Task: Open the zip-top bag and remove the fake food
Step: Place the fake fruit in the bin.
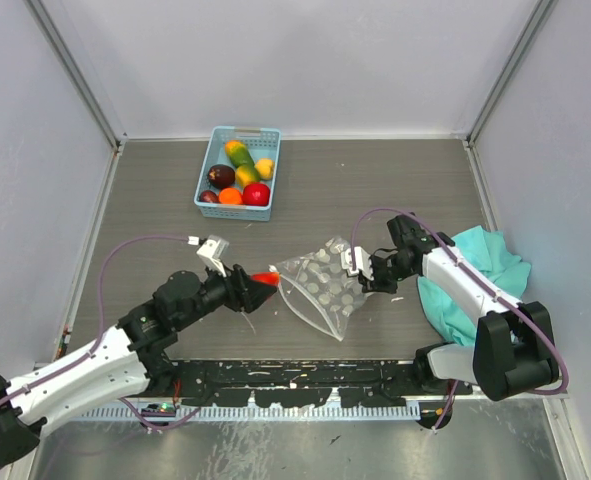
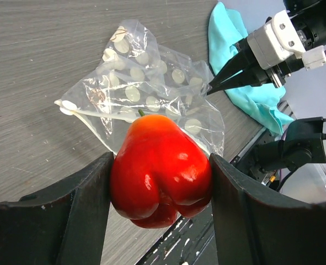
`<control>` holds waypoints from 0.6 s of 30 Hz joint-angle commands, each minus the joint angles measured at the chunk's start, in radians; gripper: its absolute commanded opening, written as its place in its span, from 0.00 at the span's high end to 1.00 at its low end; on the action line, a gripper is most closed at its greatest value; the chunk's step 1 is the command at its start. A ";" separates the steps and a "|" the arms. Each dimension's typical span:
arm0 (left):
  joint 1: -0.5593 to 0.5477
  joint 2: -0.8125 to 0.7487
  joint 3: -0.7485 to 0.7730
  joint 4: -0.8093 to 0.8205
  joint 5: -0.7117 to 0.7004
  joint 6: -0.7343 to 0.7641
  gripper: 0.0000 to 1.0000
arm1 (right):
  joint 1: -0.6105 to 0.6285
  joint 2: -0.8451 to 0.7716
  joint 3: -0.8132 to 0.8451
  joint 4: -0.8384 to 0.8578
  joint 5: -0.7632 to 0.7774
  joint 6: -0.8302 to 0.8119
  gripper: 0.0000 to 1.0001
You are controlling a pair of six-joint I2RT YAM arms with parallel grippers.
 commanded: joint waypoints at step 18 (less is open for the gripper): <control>0.223 0.101 0.166 -0.047 0.192 0.107 0.60 | -0.019 -0.024 0.010 0.019 -0.009 0.009 0.97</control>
